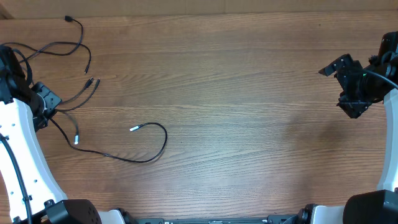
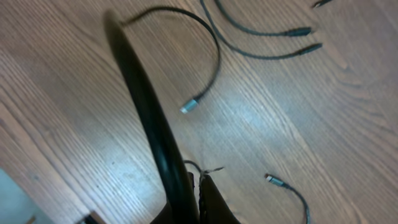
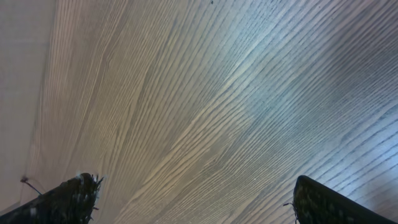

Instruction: Untangle cables

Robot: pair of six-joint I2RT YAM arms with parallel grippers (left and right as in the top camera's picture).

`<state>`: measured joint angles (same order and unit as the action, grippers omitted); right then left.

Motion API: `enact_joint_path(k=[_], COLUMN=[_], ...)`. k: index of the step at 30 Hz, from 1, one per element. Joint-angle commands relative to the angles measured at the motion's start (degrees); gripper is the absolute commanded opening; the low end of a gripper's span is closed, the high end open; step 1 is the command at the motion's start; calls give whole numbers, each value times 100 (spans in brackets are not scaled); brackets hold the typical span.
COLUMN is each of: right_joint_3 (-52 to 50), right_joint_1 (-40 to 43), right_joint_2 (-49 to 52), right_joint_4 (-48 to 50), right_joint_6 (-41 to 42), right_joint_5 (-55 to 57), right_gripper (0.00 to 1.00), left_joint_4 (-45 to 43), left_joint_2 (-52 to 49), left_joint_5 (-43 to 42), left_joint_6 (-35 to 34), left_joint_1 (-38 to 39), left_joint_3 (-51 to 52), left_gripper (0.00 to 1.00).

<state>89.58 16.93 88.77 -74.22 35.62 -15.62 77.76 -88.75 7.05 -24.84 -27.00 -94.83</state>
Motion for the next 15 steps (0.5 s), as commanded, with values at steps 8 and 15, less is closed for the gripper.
enact_joint_path(k=[8,15], right_joint_3=[87,87], right_joint_1=[9,9], right_joint_2=[-57,-57], right_joint_4=[20,17], right_joint_6=[-4,-4], right_joint_5=[61,61], right_gripper=[100,100], left_joint_4=[-177,-168], left_joint_2=[-4,-11], left_joint_5=[-42,516], left_joint_6=[-350,-498], left_joint_1=[-9,-9], left_joint_3=[-42,-35], left_gripper=[4,18])
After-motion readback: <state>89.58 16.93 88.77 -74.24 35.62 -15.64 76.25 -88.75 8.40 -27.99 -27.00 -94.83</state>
